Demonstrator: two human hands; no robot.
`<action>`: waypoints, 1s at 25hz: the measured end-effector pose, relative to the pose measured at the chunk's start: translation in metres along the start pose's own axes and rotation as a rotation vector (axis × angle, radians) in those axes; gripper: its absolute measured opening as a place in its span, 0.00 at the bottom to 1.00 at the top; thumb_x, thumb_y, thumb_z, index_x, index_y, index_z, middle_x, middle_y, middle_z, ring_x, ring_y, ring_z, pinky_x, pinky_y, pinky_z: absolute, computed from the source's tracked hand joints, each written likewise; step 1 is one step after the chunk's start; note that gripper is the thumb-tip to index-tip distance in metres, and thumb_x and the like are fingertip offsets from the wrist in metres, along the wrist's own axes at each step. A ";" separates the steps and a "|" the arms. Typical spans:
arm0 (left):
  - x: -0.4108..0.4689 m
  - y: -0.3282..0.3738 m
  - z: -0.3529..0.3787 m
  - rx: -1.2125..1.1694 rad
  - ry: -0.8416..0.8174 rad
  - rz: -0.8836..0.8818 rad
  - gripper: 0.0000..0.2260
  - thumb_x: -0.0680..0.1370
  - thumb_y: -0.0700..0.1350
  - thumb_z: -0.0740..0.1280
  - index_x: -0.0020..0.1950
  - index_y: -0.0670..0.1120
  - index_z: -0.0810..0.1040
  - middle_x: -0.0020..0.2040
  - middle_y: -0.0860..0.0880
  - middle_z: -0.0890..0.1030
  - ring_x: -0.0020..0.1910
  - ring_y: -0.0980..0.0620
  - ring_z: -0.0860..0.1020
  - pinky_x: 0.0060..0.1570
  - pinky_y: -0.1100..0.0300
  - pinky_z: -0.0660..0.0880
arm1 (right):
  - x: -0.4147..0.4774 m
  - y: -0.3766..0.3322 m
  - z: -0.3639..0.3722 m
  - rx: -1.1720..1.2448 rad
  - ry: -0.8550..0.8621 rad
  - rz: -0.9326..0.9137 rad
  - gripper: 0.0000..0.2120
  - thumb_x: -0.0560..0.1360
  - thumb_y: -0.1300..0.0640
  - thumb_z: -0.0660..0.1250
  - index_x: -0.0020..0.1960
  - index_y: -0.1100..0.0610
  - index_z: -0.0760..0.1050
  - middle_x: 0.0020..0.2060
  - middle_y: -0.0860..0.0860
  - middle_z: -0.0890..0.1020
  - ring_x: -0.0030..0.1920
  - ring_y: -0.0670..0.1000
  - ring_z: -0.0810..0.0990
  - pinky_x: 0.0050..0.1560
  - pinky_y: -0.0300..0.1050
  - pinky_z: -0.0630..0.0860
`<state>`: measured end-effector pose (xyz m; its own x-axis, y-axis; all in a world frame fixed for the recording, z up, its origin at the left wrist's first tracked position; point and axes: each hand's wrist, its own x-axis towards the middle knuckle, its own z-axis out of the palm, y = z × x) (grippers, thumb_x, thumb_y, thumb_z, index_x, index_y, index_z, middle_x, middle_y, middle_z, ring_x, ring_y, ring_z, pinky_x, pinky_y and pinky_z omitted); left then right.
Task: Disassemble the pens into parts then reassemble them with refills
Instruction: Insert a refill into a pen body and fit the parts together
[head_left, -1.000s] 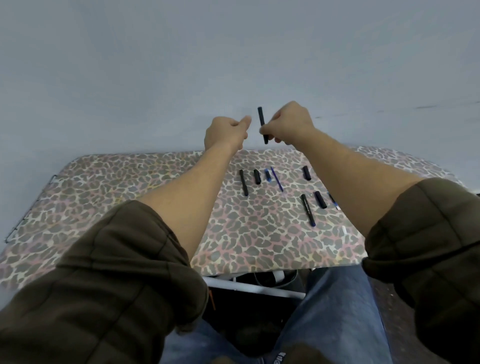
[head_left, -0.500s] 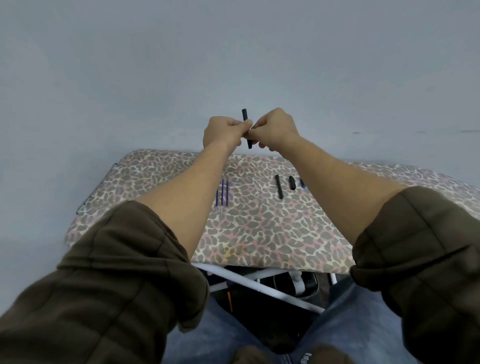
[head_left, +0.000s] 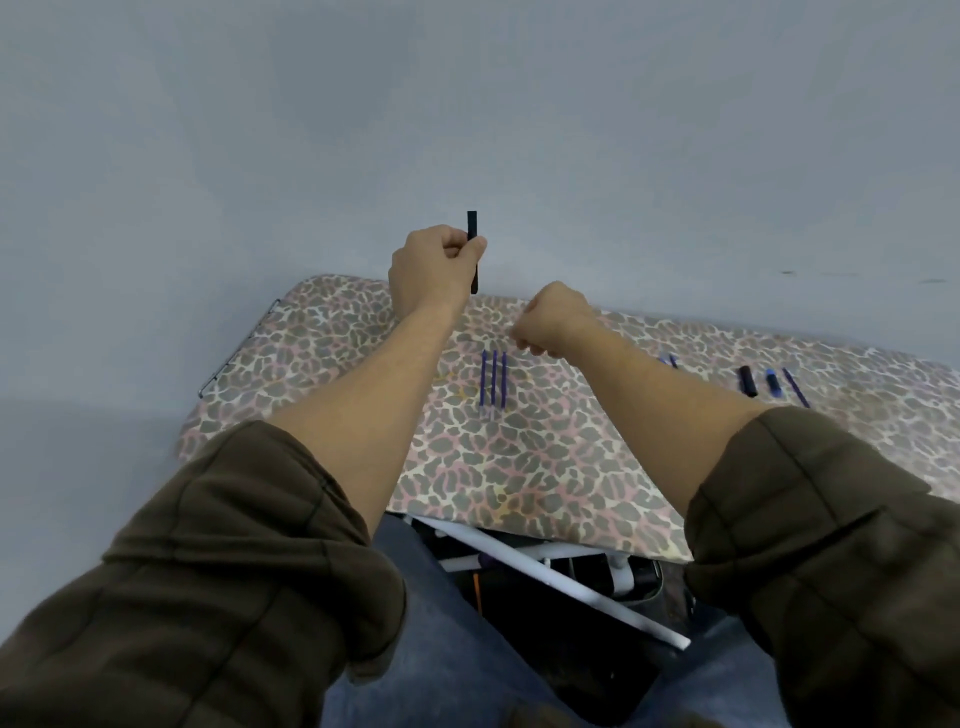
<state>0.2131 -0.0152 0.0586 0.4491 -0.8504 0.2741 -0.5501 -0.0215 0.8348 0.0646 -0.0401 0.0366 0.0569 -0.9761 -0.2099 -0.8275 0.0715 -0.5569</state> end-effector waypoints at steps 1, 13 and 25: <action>0.002 -0.005 0.000 -0.008 0.007 -0.009 0.10 0.78 0.55 0.72 0.52 0.51 0.86 0.39 0.59 0.81 0.41 0.58 0.81 0.40 0.66 0.73 | 0.002 0.001 0.011 -0.070 -0.006 0.023 0.05 0.76 0.64 0.70 0.44 0.63 0.83 0.37 0.56 0.85 0.31 0.52 0.80 0.32 0.43 0.77; 0.015 -0.033 0.011 -0.072 -0.046 -0.044 0.09 0.77 0.55 0.73 0.51 0.52 0.86 0.38 0.62 0.81 0.40 0.65 0.80 0.40 0.67 0.74 | 0.017 -0.001 0.051 -0.206 -0.099 0.125 0.14 0.71 0.67 0.67 0.29 0.58 0.73 0.21 0.52 0.76 0.20 0.50 0.73 0.21 0.36 0.70; -0.018 0.010 0.050 -0.020 -0.164 0.028 0.10 0.76 0.56 0.74 0.51 0.51 0.87 0.44 0.53 0.87 0.44 0.54 0.84 0.48 0.54 0.82 | 0.016 0.015 -0.070 0.376 0.272 0.019 0.14 0.75 0.65 0.70 0.61 0.64 0.82 0.46 0.60 0.87 0.40 0.57 0.89 0.49 0.55 0.87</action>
<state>0.1644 -0.0259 0.0377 0.3119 -0.9249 0.2175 -0.5459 0.0129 0.8377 0.0139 -0.0686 0.0815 -0.1468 -0.9886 -0.0326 -0.5639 0.1107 -0.8184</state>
